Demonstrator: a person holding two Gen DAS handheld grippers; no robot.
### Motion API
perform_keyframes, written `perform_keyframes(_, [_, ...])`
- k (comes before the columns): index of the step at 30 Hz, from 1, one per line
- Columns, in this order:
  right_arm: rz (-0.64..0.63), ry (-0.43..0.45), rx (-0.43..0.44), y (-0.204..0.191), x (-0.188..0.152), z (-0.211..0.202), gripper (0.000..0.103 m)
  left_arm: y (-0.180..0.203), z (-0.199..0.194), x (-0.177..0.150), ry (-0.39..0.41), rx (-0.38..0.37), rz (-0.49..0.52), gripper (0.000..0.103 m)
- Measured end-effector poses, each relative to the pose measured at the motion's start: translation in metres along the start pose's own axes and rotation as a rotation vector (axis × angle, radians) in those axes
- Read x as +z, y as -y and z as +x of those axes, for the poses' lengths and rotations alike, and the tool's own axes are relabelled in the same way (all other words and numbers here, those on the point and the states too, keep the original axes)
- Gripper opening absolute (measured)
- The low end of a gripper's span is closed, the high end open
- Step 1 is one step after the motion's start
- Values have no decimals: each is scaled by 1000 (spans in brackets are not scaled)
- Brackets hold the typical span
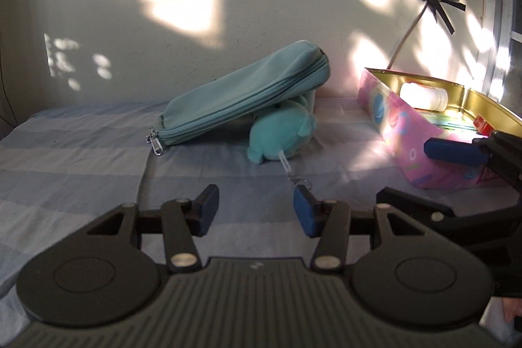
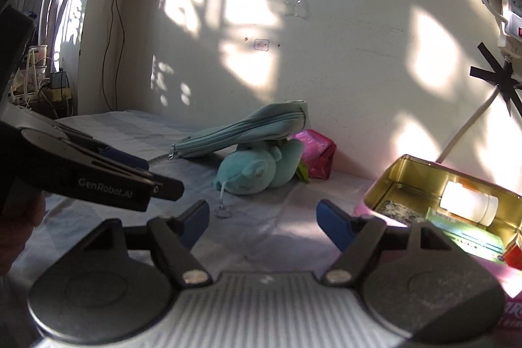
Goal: Organize objects
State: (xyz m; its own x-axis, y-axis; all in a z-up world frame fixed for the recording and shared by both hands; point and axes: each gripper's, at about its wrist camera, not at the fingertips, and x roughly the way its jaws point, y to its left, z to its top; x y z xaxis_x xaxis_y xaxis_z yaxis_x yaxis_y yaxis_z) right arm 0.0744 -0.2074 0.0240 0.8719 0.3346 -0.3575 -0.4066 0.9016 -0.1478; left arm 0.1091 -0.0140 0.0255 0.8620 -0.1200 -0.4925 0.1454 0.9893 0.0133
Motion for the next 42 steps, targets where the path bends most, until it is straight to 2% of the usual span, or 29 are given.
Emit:
perform_keyframes(2, [-16, -13, 14, -9, 2, 3, 69, -14, -1, -6, -19, 35, -6, 53])
perform_keyframes(4, [22, -69, 60, -15, 4, 11, 67, -26, -2, -10, -34, 66, -8, 53])
perform_keyframes(10, [72, -173, 93, -24, 6, 28, 64, -64, -2, -19, -54, 163, -22, 54])
perform_keyframes(14, [54, -244, 86, -34, 6, 41, 64, -85, 0, -21, -73, 145, -113, 54])
perform_keyframes(17, [72, -275, 89, -33, 5, 45, 64, -84, -1, -23, -62, 134, -122, 54])
perform_keyframes(19, [103, -280, 83, -29, 4, 46, 65, -79, -3, -24, -51, 140, -102, 55])
perform_keyframes(23, [190, -281, 59, -17, 2, 44, 65, -75, -8, -25, -18, 155, -72, 68])
perform_keyframes(28, [271, -272, 35, -8, -2, 38, 66, -86, -9, -26, -23, 122, -131, 69])
perform_keyframes(34, [224, -280, -2, -18, 1, 39, 66, -87, -10, -27, -12, 94, -142, 71])
perform_keyframes(36, [257, -266, 17, -15, 4, 41, 66, -87, -11, -28, -5, 86, -145, 73])
perform_keyframes(38, [342, -235, 45, -6, 11, 45, 66, -89, -11, -28, -2, 75, -155, 75])
perform_keyframes(42, [449, -162, 30, 10, 46, 68, 70, -93, -10, -27, -1, 61, -180, 75])
